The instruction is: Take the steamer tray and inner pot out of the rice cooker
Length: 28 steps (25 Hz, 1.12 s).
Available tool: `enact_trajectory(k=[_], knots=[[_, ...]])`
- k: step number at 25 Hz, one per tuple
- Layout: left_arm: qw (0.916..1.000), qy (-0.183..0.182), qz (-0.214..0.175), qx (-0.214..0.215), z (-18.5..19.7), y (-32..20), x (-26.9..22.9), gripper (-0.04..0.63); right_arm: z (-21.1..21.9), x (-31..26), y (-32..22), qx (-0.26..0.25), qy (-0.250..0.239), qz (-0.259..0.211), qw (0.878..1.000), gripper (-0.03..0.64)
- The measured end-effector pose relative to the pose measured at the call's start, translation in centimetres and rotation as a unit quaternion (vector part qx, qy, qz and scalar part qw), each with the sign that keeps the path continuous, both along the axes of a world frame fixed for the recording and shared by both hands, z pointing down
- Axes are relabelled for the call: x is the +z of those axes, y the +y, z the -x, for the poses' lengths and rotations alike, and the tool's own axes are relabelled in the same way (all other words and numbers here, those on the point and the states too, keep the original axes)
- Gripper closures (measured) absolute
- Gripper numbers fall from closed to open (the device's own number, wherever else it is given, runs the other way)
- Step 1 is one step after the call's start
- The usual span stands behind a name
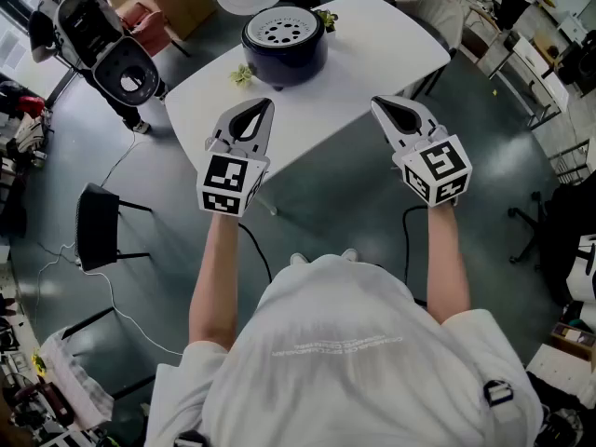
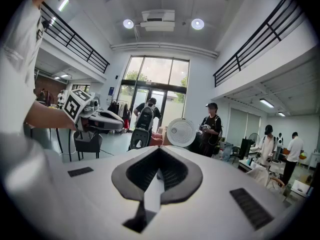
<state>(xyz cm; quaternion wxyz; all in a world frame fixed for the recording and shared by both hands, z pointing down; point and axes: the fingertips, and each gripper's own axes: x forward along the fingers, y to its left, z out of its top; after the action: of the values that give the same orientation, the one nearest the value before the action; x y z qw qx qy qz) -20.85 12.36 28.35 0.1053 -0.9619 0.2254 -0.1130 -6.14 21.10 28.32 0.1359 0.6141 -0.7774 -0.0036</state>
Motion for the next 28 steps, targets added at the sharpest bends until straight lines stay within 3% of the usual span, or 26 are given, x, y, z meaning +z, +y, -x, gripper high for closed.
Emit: enact_trajectory(k=[7,11,23,24,25,27,28], knots=[[1.0000,-0.009,0.001,0.003,-0.7,0.3,0.6,0.581,-0.8,0.4,0.0,0.003,-0.001,-0.005,1.000,0.592],[0.9999,-0.013,0.011,0.004,-0.9,0.8,1.2,0.581,-1.9,0.1,0.5,0.017,-0.048,-0.020,0.999,0.592],[0.9991,0.018,0.025,-0.028,-2.1,2.3,1.2,0.577,-3.8,1.3,2.0,-0.012,-0.062,-0.005,0.998,0.570],[0.9990,0.023,0.024,-0.029,-2.3,2.5,1.1,0.561,-4.0,1.4,2.1,-0.016,-0.066,-0.005,0.998,0.505],[0.9989,0.026,0.024,-0.030,-2.6,2.6,1.0,0.495,-4.2,1.3,2.2,-0.020,-0.069,-0.006,0.997,0.475],[0.9990,0.021,0.023,-0.032,-3.1,2.9,1.1,0.407,-4.4,1.2,2.3,-0.030,-0.073,-0.009,0.997,0.438],[0.9991,0.016,0.022,-0.032,-3.4,3.1,1.2,0.407,-4.6,1.1,2.3,-0.036,-0.074,-0.011,0.997,0.427]])
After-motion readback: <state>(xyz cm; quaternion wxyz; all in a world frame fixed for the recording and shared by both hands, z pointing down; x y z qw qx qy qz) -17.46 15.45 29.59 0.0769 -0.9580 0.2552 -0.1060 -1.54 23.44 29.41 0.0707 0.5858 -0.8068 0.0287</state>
